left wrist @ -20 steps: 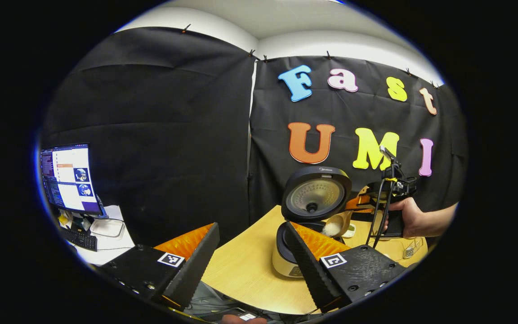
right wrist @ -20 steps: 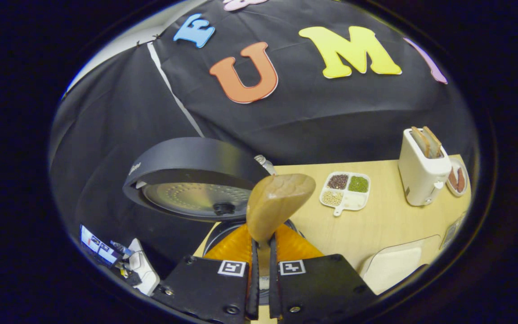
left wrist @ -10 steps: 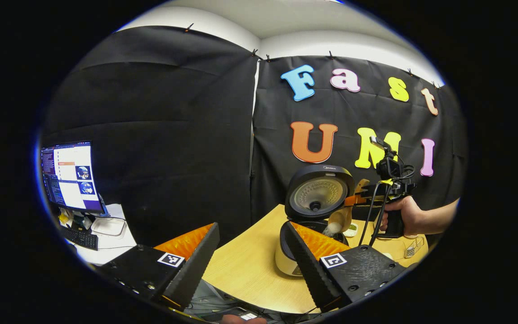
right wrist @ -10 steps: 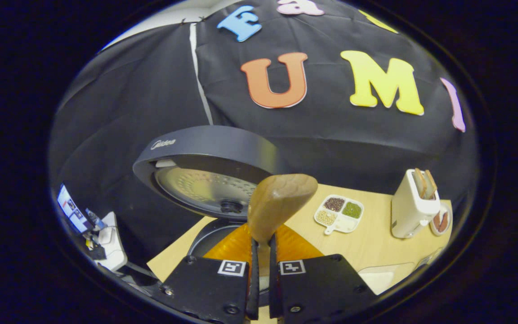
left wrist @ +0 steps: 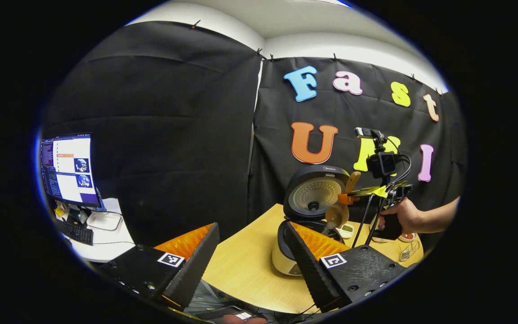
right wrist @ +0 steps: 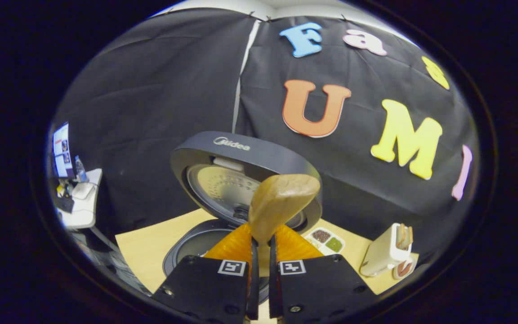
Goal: Close the left gripper, press the button to open the rice cooker; take a wooden spoon from the chopstick holder with the right hand, scoop a spoonful of rice and pour it into the rice cooker, then put the wooden spoon back into the chopstick holder.
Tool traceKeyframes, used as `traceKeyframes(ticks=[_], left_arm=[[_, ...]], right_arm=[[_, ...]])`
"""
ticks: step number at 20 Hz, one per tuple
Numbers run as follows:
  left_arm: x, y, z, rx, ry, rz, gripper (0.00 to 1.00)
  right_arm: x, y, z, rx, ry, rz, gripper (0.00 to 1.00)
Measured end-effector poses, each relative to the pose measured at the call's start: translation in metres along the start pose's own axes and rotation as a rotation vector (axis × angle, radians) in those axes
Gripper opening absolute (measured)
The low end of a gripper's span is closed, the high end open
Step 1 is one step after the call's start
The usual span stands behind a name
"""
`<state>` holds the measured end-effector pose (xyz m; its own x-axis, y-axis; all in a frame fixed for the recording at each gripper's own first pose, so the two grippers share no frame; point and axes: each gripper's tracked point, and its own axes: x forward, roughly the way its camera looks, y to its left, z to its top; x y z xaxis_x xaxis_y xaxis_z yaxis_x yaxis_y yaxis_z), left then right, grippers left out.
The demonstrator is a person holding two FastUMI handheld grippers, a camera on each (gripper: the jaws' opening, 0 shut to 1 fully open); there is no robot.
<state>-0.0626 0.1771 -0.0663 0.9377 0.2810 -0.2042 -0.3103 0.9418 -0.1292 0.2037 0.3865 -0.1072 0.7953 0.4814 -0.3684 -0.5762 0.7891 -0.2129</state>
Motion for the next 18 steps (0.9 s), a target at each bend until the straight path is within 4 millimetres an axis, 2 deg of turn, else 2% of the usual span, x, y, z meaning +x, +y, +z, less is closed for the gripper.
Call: traceKeyframes(ticks=[4, 9, 14, 18], left_arm=[[0.005, 0.0, 0.003, 0.017, -0.004, -0.016, 0.95], [0.005, 0.002, 0.006, 0.005, -0.009, -0.023, 0.95], [-0.001, 0.015, 0.009, -0.011, -0.01, -0.021, 0.95], [-0.007, 0.011, 0.005, -0.015, -0.005, -0.055, 0.95]], right_arm=[[-0.009, 0.014, 0.011, -0.136, -0.065, 0.009, 0.14], [-0.015, 0.018, 0.01, -0.143, -0.074, 0.003, 0.14], [-0.031, 0.011, 0.017, -0.044, -0.095, -0.011, 0.14], [-0.057, 0.0, 0.016, 0.111, -0.101, -0.035, 0.14]])
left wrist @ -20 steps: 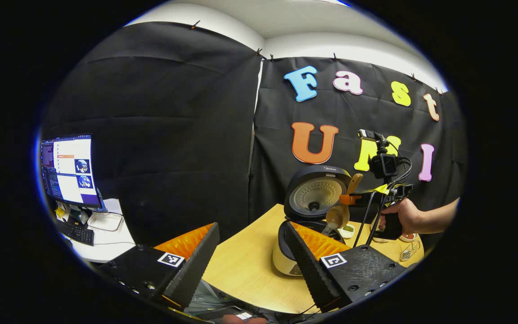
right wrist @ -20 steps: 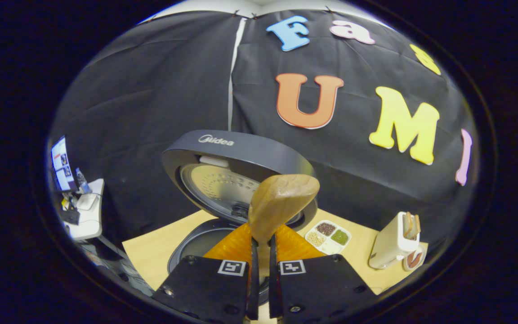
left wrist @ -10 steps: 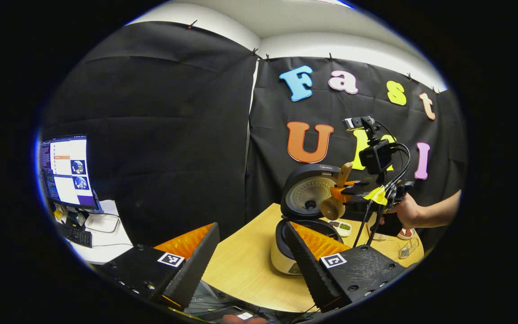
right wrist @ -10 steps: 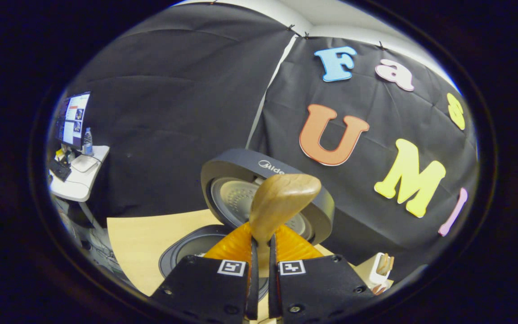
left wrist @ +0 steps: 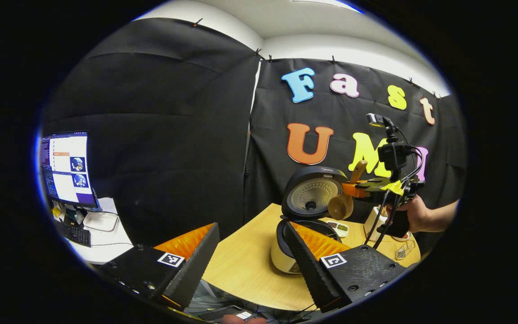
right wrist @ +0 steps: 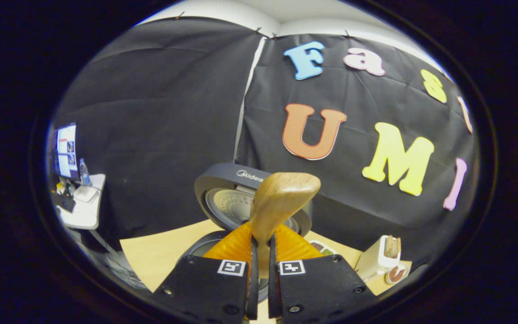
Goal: Close the left gripper, press the button to open the rice cooker; take a wooden spoon from the chopstick holder with the right hand, scoop a spoonful of rice and pour it into the rice cooker, then put the wooden spoon back into the chopstick holder.
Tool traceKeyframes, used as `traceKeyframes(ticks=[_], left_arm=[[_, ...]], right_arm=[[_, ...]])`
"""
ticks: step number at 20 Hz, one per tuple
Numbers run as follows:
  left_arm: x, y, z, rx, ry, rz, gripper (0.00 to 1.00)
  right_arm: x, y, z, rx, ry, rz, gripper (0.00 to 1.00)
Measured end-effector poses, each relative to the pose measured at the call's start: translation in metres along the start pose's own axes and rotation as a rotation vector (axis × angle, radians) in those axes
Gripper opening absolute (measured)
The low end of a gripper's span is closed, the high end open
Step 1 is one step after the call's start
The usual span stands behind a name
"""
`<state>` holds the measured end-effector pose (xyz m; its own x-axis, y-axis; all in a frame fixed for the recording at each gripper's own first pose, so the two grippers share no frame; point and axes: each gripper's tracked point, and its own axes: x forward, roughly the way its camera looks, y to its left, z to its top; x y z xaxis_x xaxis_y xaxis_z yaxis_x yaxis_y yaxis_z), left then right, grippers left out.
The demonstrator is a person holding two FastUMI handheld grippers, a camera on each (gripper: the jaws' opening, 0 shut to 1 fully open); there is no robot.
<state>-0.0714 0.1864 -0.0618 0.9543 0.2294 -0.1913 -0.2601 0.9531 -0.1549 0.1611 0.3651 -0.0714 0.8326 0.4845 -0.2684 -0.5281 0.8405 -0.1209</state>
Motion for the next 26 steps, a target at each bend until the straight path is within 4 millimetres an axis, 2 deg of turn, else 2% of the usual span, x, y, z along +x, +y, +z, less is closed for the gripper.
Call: traceKeyframes(ticks=[2, 4, 7, 9, 13, 15, 16, 19, 23, 26], left_arm=[[0.007, -0.006, -0.001, 0.003, 0.01, -0.039, 0.95], [0.014, -0.022, 0.0, 0.011, 0.012, -0.094, 0.95], [0.026, -0.047, 0.0, 0.038, 0.017, -0.179, 0.95], [0.032, -0.064, 0.006, 0.058, 0.012, -0.23, 0.95], [0.041, -0.105, 0.016, 0.09, 0.001, -0.31, 0.94], [0.051, -0.125, 0.02, 0.107, -0.005, -0.331, 0.95], [0.054, -0.136, 0.021, 0.108, -0.01, -0.341, 0.95], [0.062, -0.165, 0.022, 0.12, -0.013, -0.342, 0.95], [0.063, -0.207, 0.019, 0.12, 0.005, -0.351, 0.95], [0.067, -0.234, 0.016, 0.124, 0.013, -0.337, 0.95]], right_arm=[[-0.018, -0.011, 0.0, 0.105, 0.005, -0.009, 0.14], [-0.04, -0.029, -0.001, 0.215, 0.012, -0.029, 0.14], [-0.08, -0.069, -0.008, 0.388, 0.019, -0.076, 0.14], [-0.106, -0.102, -0.021, 0.488, 0.029, -0.126, 0.14], [-0.163, -0.191, -0.066, 0.629, 0.035, -0.266, 0.14], [-0.19, -0.24, -0.093, 0.659, 0.04, -0.361, 0.19], [-0.203, -0.262, -0.105, 0.674, 0.041, -0.401, 0.14], [-0.242, -0.326, -0.144, 0.71, 0.056, -0.51, 0.14], [-0.278, -0.398, -0.185, 0.729, 0.07, -0.616, 0.14], [-0.279, -0.435, -0.218, 0.739, 0.101, -0.639, 0.14]])
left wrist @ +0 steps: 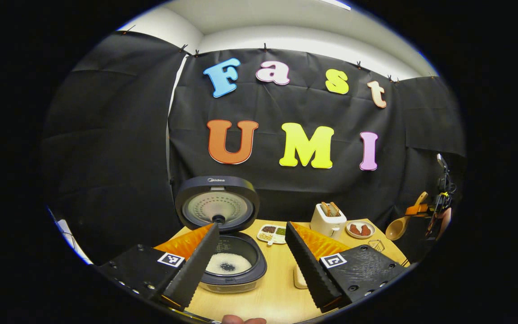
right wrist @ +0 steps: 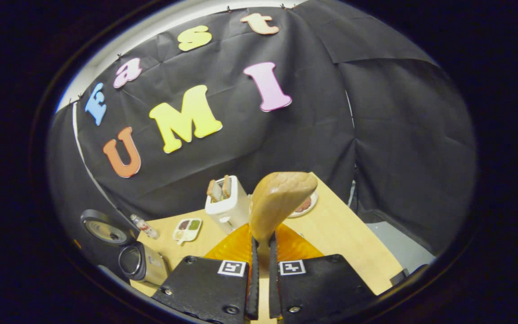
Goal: Close the left gripper, press the button to open the rice cooker; take a wooden spoon from the chopstick holder with the right hand, scoop a spoonful of rice and pour it into the rice cooker, then put the wooden spoon back into the chopstick holder.
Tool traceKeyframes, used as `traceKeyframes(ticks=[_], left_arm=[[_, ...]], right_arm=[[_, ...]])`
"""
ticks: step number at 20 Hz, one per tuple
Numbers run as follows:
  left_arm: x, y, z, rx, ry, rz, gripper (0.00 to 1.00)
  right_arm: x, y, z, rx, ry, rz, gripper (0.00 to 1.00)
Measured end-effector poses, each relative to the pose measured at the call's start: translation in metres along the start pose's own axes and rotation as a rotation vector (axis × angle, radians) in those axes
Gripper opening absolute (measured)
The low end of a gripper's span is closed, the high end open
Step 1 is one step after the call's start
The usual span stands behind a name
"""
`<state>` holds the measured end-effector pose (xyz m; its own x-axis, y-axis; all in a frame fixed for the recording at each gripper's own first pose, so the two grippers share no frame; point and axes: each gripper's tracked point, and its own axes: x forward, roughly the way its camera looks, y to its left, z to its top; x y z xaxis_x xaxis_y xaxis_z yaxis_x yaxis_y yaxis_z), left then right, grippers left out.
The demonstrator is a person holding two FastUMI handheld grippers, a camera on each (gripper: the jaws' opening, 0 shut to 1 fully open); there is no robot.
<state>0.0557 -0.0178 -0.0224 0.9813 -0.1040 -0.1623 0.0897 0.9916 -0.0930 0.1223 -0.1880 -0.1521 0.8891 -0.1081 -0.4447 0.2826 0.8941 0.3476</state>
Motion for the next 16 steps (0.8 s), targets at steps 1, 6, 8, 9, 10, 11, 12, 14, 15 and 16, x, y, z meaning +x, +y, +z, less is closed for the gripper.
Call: traceKeyframes(ticks=[1, 6, 8, 9, 10, 11, 12, 14, 15, 16], left_arm=[[0.004, -0.007, 0.002, 0.001, 0.001, 0.006, 0.95], [0.013, -0.026, 0.006, -0.021, 0.016, 0.042, 0.95], [0.015, -0.024, 0.005, -0.02, 0.029, 0.071, 0.94], [0.014, -0.023, 0.005, -0.018, 0.034, 0.085, 0.95], [0.012, -0.022, 0.006, -0.017, 0.038, 0.098, 0.95], [0.01, -0.021, 0.005, -0.016, 0.041, 0.111, 0.95], [0.01, -0.019, 0.005, -0.015, 0.044, 0.122, 0.95], [0.008, -0.018, 0.004, -0.011, 0.05, 0.139, 0.95], [0.007, -0.018, 0.005, -0.01, 0.051, 0.146, 0.95], [0.008, -0.018, 0.005, -0.011, 0.053, 0.151, 0.95]], right_arm=[[0.011, -0.008, -0.002, 0.002, 0.013, -0.002, 0.14], [0.067, -0.033, -0.018, 0.033, 0.068, 0.002, 0.14], [0.087, -0.04, -0.032, 0.043, 0.095, 0.001, 0.14], [0.096, -0.045, -0.04, 0.047, 0.111, -0.005, 0.14], [0.103, -0.049, -0.047, 0.052, 0.125, -0.012, 0.14], [0.11, -0.055, -0.055, 0.062, 0.14, -0.019, 0.14], [0.116, -0.06, -0.061, 0.077, 0.153, -0.022, 0.14], [0.128, -0.069, -0.069, 0.108, 0.168, -0.035, 0.14], [0.133, -0.07, -0.073, 0.125, 0.175, -0.035, 0.14], [0.137, -0.069, -0.077, 0.138, 0.182, -0.038, 0.14]])
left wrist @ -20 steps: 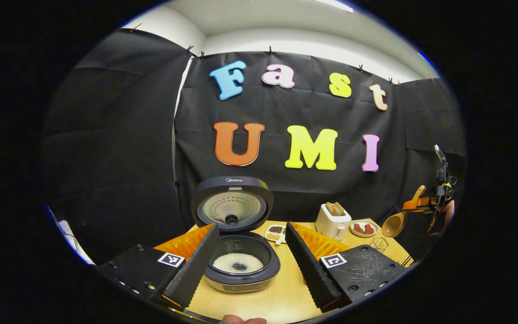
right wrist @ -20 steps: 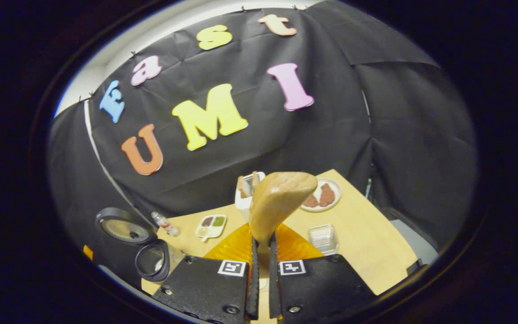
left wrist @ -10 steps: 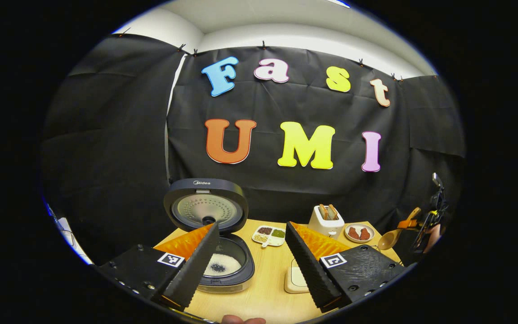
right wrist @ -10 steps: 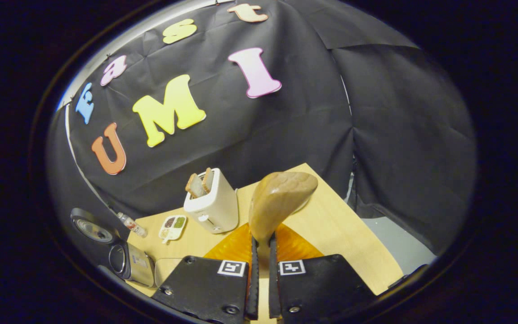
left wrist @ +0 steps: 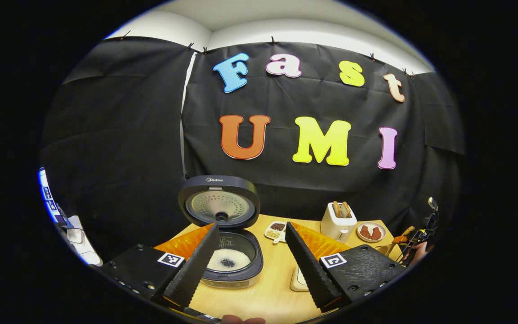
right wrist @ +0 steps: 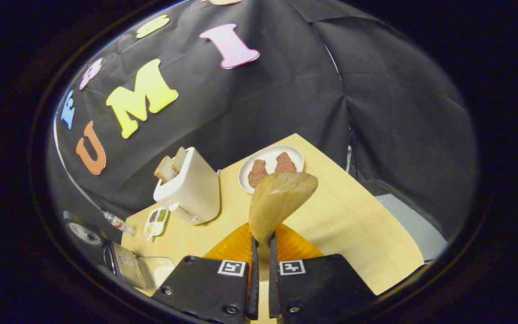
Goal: Close the left gripper, press the button to open the rice cooker; take a wooden spoon from the chopstick holder with the right hand, scoop a spoonful of rice and pour it into the rice cooker, then put the wooden spoon back into the chopstick holder.
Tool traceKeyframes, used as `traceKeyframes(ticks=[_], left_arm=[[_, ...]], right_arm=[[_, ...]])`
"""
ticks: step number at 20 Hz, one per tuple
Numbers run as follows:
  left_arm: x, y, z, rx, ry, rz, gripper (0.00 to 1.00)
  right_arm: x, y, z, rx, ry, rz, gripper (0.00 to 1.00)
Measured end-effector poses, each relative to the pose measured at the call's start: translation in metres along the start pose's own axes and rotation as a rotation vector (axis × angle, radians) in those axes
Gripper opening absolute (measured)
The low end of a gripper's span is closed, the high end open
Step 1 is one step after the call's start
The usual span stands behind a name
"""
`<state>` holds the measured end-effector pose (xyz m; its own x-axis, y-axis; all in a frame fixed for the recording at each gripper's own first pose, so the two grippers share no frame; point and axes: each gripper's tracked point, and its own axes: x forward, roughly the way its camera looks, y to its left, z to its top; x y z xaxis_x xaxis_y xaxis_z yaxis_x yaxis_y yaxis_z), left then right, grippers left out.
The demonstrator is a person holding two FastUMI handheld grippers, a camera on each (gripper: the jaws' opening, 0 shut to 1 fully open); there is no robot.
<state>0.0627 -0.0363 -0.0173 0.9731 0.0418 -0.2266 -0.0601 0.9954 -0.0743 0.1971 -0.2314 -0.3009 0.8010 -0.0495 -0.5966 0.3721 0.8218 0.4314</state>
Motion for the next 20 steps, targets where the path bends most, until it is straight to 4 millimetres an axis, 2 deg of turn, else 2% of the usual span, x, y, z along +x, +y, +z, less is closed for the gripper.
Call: traceKeyframes(ticks=[4, 8, 10, 12, 14, 15, 18, 19, 20], left_arm=[[-0.001, 0.001, 0.001, 0.0, 0.004, 0.014, 0.95], [-0.002, 0.001, 0.007, -0.007, -0.013, 0.018, 0.95], [-0.003, 0.002, 0.009, -0.012, -0.021, 0.02, 0.94], [-0.003, 0.003, 0.01, -0.021, -0.031, 0.022, 0.94], [-0.002, 0.004, 0.012, -0.029, -0.041, 0.019, 0.95], [-0.003, 0.004, 0.014, -0.031, -0.049, 0.016, 0.94], [-0.002, 0.013, 0.021, -0.033, -0.078, 0.012, 0.94], [-0.002, 0.016, 0.024, -0.033, -0.088, 0.012, 0.94], [-0.001, 0.018, 0.026, -0.034, -0.099, 0.01, 0.94]], right_arm=[[0.017, 0.001, -0.011, -0.01, -0.002, -0.001, 0.14], [0.019, 0.004, -0.015, -0.027, -0.012, 0.006, 0.18], [0.014, 0.007, -0.011, -0.023, -0.027, 0.015, 0.19], [0.006, 0.001, -0.003, -0.046, -0.057, -0.005, 0.29], [-0.005, 0.001, 0.006, -0.063, -0.081, -0.013, 0.43], [-0.013, 0.001, 0.01, -0.069, -0.093, -0.018, 0.57], [-0.04, 0.0, 0.026, -0.086, -0.14, -0.049, 0.76], [-0.05, 0.002, 0.032, -0.099, -0.162, -0.056, 0.75], [-0.061, 0.004, 0.038, -0.117, -0.186, -0.064, 0.82]])
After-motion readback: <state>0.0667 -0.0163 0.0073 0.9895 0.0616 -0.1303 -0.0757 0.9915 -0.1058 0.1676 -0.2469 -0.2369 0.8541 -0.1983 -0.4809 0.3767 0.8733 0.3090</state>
